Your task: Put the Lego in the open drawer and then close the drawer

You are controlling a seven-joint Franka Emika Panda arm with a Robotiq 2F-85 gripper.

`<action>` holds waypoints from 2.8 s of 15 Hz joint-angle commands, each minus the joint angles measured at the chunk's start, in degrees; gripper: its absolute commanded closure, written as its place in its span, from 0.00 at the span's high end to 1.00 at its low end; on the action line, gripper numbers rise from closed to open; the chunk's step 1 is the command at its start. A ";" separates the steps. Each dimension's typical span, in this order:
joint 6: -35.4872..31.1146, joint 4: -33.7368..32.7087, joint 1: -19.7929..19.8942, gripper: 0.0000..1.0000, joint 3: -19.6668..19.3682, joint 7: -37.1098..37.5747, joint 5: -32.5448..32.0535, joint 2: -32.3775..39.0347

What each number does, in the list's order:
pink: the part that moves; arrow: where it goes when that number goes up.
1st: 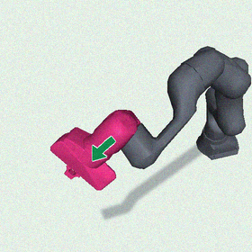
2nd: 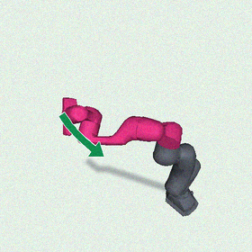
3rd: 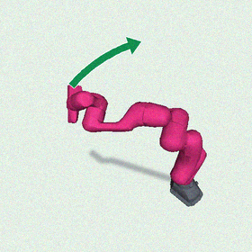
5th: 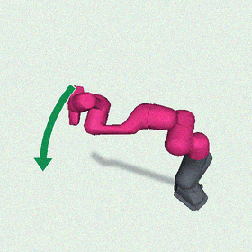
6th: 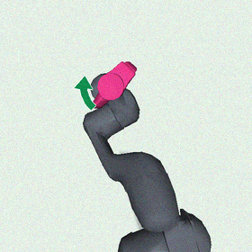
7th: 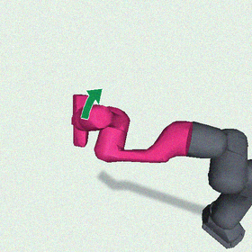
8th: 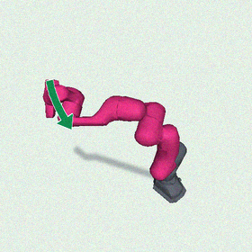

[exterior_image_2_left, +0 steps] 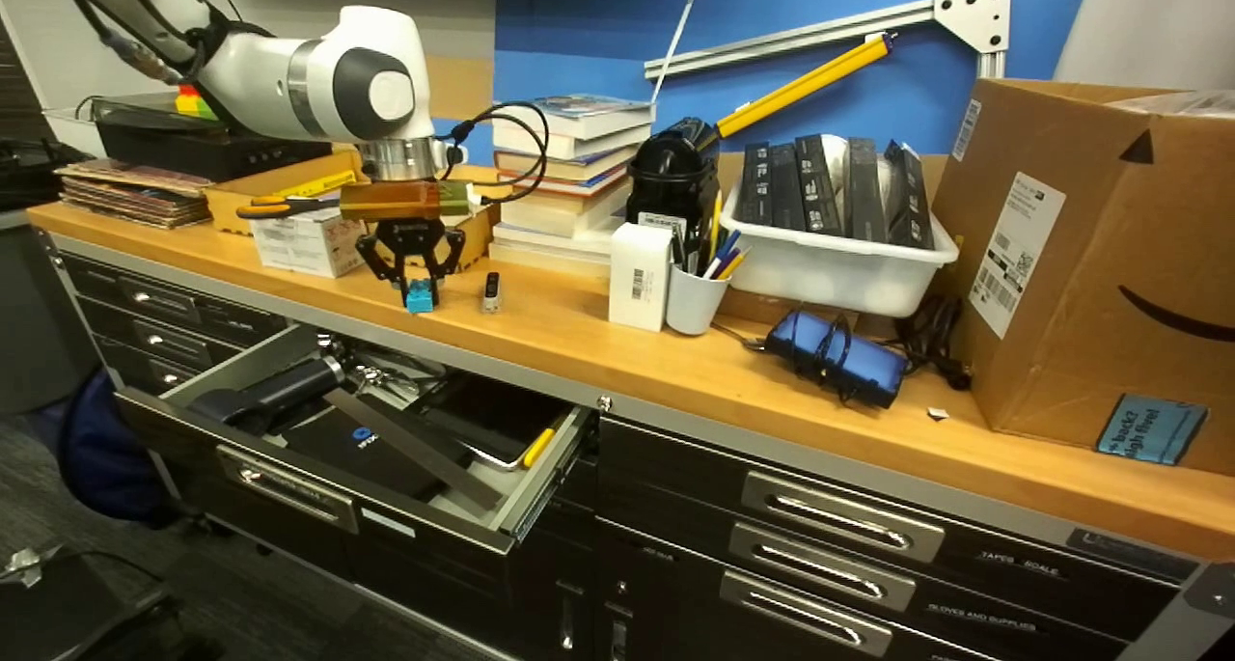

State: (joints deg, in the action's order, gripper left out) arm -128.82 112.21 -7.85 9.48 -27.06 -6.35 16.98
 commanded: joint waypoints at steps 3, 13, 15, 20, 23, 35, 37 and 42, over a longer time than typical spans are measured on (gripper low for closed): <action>-2.72 18.26 3.46 0.11 0.46 -9.82 3.90 -13.61; -9.31 24.57 5.49 0.75 -3.03 -16.14 -0.71 -12.67; -7.73 27.73 6.67 0.92 -3.63 -20.55 0.29 -16.89; -6.35 38.57 8.96 1.00 -9.27 -30.45 4.84 -26.22; -5.97 42.93 9.11 1.00 -12.97 -34.03 6.50 -27.27; -12.38 41.02 7.43 1.00 -12.70 -36.55 5.55 -19.03; -12.70 39.82 7.38 1.00 -12.01 -36.51 5.39 -17.70; -10.75 35.47 7.57 1.00 -10.33 -36.69 4.35 -14.31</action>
State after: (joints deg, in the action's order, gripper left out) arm -139.89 151.27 -0.19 -1.59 -64.71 -0.58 0.10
